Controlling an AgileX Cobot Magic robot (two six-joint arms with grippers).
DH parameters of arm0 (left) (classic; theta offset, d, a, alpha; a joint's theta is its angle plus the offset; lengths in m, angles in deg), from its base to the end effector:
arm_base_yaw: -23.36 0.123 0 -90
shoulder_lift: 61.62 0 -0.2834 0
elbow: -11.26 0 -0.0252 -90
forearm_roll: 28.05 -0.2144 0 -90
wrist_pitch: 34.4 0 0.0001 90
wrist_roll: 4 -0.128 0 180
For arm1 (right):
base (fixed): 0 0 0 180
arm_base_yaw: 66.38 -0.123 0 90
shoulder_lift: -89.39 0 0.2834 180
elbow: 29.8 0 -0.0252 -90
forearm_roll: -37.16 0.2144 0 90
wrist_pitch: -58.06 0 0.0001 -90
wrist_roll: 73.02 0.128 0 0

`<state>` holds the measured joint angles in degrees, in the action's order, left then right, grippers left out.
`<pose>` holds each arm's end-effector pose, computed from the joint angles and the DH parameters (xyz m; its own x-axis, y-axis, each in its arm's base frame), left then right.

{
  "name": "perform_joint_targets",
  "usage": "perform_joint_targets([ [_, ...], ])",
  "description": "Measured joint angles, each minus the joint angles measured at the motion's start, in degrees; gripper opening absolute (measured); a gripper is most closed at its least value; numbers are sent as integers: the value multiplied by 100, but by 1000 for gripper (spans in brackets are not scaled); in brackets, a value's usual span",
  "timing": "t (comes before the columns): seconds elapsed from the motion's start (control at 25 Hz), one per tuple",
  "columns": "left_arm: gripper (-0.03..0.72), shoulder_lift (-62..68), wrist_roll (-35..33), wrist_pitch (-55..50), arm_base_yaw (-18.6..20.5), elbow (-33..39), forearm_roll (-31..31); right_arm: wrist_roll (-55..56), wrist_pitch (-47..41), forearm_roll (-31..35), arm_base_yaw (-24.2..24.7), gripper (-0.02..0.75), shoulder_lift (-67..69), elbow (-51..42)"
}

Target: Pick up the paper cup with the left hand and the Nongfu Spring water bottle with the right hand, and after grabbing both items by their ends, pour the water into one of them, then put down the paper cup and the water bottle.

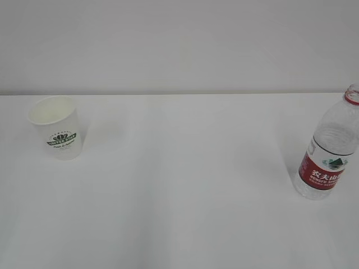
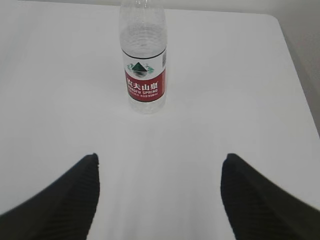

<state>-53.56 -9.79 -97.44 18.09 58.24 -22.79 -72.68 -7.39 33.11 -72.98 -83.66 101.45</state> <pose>-0.0077 -0.0098 0.2463 -0.4567 0.1015 -0.8838 0.1908 0.9815 0.0141 -0.0081 -0.0092 0.2329 -0.5115 -0.0828 -0.8553 -0.0721 0.9960 -0.0533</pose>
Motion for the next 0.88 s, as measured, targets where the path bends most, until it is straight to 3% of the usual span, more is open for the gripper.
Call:
perform_joint_targets([
  [0.88, 556, 48, 0, 39, 0, -36, 33, -256, 222, 218, 0, 567, 0, 158],
])
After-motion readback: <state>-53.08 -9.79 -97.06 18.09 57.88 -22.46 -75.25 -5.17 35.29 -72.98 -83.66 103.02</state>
